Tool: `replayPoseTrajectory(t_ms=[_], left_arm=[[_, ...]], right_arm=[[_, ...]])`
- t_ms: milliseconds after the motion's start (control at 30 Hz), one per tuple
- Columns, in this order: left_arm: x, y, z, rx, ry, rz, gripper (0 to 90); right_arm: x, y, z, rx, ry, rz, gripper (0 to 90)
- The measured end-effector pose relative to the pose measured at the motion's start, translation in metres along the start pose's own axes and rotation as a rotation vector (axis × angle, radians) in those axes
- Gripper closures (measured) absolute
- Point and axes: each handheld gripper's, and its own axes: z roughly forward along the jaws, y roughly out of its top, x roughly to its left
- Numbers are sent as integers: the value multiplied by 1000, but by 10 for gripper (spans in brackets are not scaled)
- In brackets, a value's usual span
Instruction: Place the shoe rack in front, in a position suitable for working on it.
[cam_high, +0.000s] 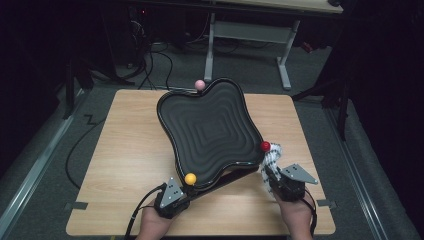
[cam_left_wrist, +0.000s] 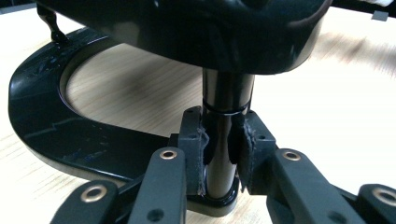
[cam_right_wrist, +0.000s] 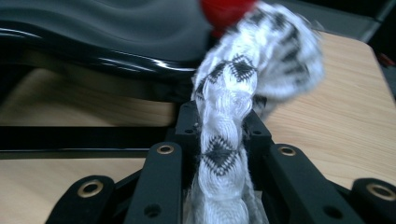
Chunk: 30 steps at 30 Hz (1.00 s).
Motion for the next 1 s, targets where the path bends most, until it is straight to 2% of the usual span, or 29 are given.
replayPoseTrajectory(t_ms=[200,400,533,633,733,1000], left_arm=[[0,0,0,6,-1,3,736],[0,1,1,2,-5,6,738],[0,1,1,2,-5,8,738],[-1,0,1,1,-4,8,737],[-1,0,1,1,-4,8,737],[-1,0,1,2,-1,6,737]], right_arm=[[14,-2,-5,-38,69,-13,746],[45,4,-6,-70,142,-86,746],[70,11,3,-82,220,-128,745],[79,13,8,-79,225,-159,746],[74,11,7,-78,211,-152,746],[40,2,-4,-90,142,-61,746]])
